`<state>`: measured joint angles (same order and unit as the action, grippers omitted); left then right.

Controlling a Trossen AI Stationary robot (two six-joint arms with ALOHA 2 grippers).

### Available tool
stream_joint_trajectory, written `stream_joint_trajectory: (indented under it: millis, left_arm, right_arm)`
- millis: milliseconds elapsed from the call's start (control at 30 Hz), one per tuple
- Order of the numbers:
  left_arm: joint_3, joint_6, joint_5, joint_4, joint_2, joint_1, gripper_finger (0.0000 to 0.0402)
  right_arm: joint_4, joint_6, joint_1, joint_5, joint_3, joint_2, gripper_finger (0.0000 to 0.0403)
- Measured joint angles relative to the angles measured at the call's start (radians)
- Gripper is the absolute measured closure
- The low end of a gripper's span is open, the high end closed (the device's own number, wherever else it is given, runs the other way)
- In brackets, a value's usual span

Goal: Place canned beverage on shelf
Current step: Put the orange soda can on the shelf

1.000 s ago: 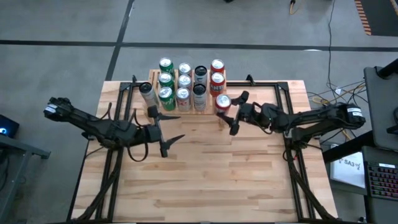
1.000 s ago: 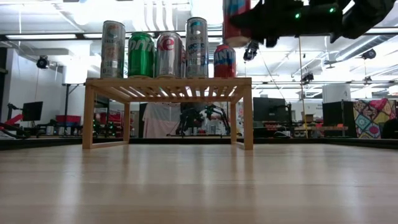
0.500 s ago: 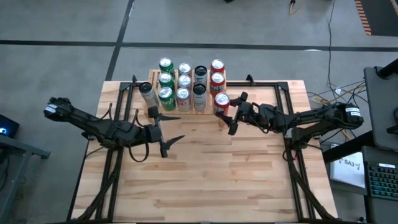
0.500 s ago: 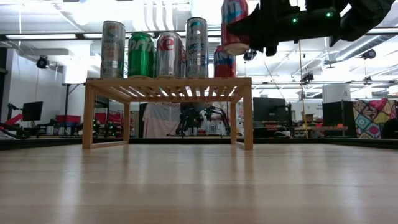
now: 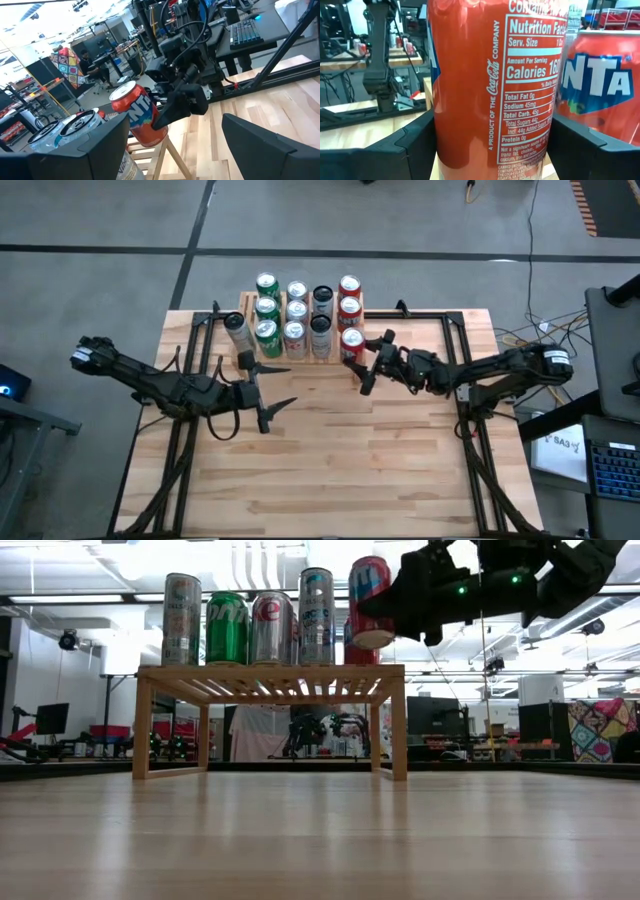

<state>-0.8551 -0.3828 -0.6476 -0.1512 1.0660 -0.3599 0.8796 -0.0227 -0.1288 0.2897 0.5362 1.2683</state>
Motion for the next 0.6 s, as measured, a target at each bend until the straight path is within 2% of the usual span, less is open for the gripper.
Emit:
stream_joint_trajectory:
  millis: [600]
  left_arm:
    - [0.0,0.0,0.0,-0.001,0.0,0.0,0.01]
  right_arm:
    - [0.011,0.023,-0.009,0.034,0.0,0.059,0.0113]
